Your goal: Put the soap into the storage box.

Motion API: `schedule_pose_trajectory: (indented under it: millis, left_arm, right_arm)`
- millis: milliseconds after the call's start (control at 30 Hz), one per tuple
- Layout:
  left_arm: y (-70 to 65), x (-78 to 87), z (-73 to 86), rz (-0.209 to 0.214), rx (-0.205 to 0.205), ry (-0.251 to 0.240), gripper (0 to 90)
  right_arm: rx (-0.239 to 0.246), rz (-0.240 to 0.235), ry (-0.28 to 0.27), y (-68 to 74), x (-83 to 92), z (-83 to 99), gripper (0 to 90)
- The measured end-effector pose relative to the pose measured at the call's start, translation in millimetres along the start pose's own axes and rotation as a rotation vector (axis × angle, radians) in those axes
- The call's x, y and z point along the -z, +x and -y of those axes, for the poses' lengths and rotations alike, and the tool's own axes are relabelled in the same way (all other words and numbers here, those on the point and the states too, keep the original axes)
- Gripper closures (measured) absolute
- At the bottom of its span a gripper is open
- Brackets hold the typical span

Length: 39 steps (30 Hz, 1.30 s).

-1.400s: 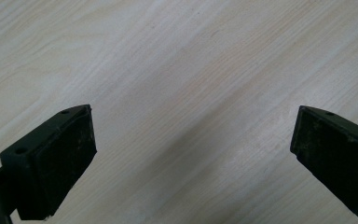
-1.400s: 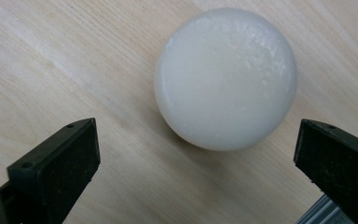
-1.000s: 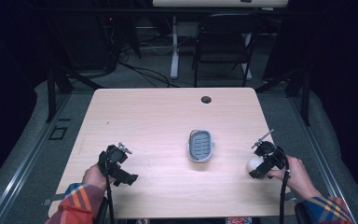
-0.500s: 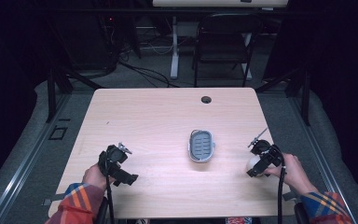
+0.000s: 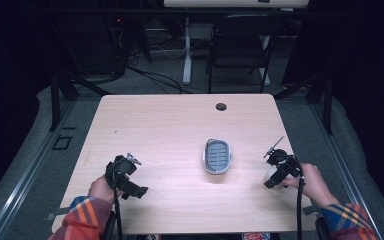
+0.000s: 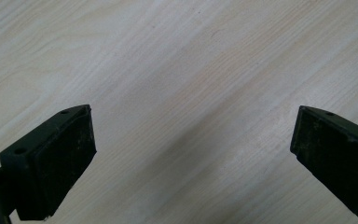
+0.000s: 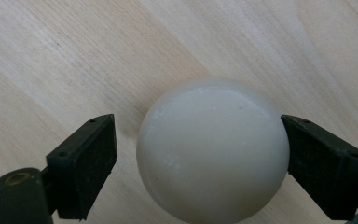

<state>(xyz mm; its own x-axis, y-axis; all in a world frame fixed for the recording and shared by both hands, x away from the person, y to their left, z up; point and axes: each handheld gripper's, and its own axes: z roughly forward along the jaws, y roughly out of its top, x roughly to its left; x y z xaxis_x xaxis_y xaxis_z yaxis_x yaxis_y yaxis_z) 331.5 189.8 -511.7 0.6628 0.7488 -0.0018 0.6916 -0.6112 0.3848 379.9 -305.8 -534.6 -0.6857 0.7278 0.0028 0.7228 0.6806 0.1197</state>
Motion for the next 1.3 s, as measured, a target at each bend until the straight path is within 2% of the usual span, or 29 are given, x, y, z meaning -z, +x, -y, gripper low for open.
schedule_pose_trajectory:
  millis: [67,100,133,433,767,833,867,900,933,967,1300]
  left_arm:
    - [0.1,0.0,0.0,0.000,-0.001,0.001,0.0]
    - [0.0,0.0,0.0,0.000,0.000,0.000,0.0]
    - [0.0,0.0,0.0,0.000,-0.001,0.001,0.0]
    - [0.0,0.0,0.0,0.000,-0.001,0.000,0.0]
    - [-0.3,-0.3,-0.1,0.000,0.002,-0.001,0.0]
    - [-0.1,-0.2,-0.1,-0.002,0.001,-0.001,0.0]
    - [0.0,0.1,0.0,-0.002,0.002,-0.001,0.0]
    - [0.0,0.1,0.0,-0.002,0.002,-0.001,0.0]
    - [0.0,0.1,0.0,-0.002,0.001,0.000,0.0]
    - [0.0,0.0,-0.1,-0.002,0.001,0.001,0.0]
    - [0.0,-0.3,-0.1,-0.001,0.001,-0.001,0.0]
  right_arm:
    - [-0.017,0.013,-0.008,0.5,-0.9,0.5,14.5]
    - [-0.026,0.000,-0.023,0.7,-2.5,1.0,15.1]
    - [-0.014,0.003,0.001,0.0,-1.4,-0.3,16.2]
    - [-0.026,0.020,-0.002,0.8,-3.3,0.2,19.6]
    - [-0.013,0.030,0.021,-0.4,-2.9,-1.2,23.3]
    - [-0.006,0.030,0.038,-1.0,-2.6,-3.2,23.4]
    - [-0.026,0.027,0.011,0.3,-4.5,-2.6,23.6]
    - [-0.026,0.027,0.011,0.3,-4.5,-2.6,23.6]
    - [-0.010,0.033,0.030,-0.7,-3.2,-3.9,23.6]
    - [-0.016,0.035,0.038,-0.4,-3.1,-4.6,23.7]
    - [-0.013,0.041,0.042,-0.2,-0.4,-5.0,24.0]
